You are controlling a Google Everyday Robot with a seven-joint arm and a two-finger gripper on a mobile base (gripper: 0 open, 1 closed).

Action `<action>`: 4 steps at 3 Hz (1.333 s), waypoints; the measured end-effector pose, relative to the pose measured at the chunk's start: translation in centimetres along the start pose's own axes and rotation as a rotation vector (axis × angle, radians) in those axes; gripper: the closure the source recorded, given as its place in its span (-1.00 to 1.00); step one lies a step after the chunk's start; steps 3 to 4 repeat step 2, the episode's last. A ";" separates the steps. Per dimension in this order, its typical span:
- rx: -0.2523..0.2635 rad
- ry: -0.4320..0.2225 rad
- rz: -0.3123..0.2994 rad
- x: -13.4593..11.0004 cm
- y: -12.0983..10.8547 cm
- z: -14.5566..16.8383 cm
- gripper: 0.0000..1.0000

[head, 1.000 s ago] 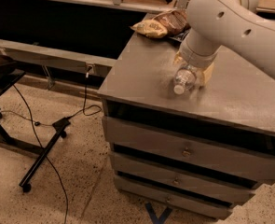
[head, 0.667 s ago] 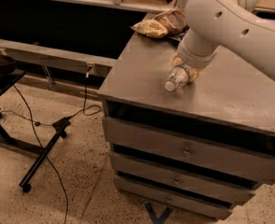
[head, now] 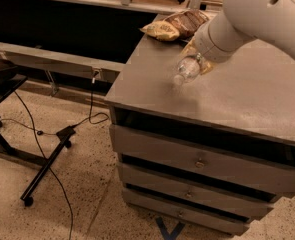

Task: Pick water bottle

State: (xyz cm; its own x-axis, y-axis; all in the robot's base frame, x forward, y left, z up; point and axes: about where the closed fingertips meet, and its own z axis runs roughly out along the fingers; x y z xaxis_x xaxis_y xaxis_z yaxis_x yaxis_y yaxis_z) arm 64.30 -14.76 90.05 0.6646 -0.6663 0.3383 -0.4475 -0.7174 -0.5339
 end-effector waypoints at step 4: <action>0.166 -0.041 -0.072 -1.7 -4.4 -2.0 1.00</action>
Offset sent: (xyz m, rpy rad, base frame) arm -0.0019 0.0313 0.0302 0.0809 -0.0860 0.1062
